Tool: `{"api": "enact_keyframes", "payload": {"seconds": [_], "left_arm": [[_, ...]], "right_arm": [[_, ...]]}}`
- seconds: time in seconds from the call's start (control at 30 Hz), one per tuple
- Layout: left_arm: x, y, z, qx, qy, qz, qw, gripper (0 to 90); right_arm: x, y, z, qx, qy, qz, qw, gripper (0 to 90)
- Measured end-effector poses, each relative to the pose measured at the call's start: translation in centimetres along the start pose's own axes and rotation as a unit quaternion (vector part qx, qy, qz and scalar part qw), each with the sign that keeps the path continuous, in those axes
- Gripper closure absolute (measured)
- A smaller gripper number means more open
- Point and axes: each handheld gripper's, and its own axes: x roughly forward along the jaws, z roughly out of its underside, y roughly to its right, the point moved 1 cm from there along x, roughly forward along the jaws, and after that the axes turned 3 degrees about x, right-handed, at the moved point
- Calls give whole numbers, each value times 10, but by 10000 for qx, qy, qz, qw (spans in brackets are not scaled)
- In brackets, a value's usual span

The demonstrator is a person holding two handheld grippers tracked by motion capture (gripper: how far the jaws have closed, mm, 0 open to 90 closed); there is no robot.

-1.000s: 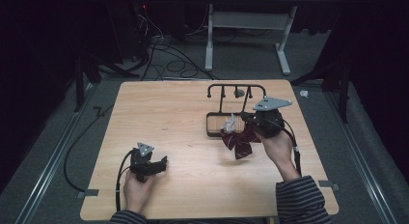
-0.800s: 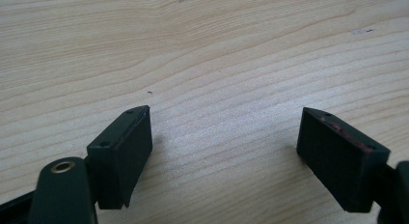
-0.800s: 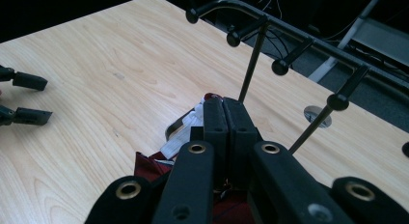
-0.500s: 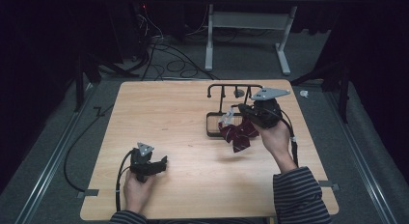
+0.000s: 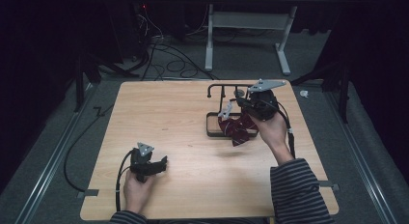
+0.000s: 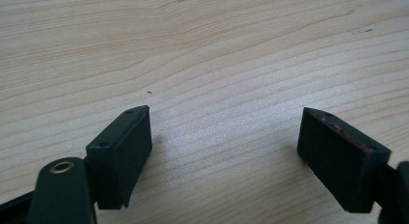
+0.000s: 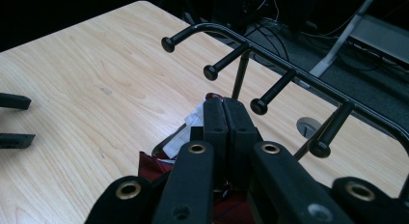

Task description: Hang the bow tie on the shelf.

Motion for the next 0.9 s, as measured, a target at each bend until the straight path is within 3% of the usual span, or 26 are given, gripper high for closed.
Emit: {"api": "enact_keyframes", "payload": {"seconds": [0.9], "left_arm": [[0, 0, 0, 16, 0, 16, 10000, 201]], "right_arm": [[15, 21, -12, 215, -92, 121, 9997, 900]]}}
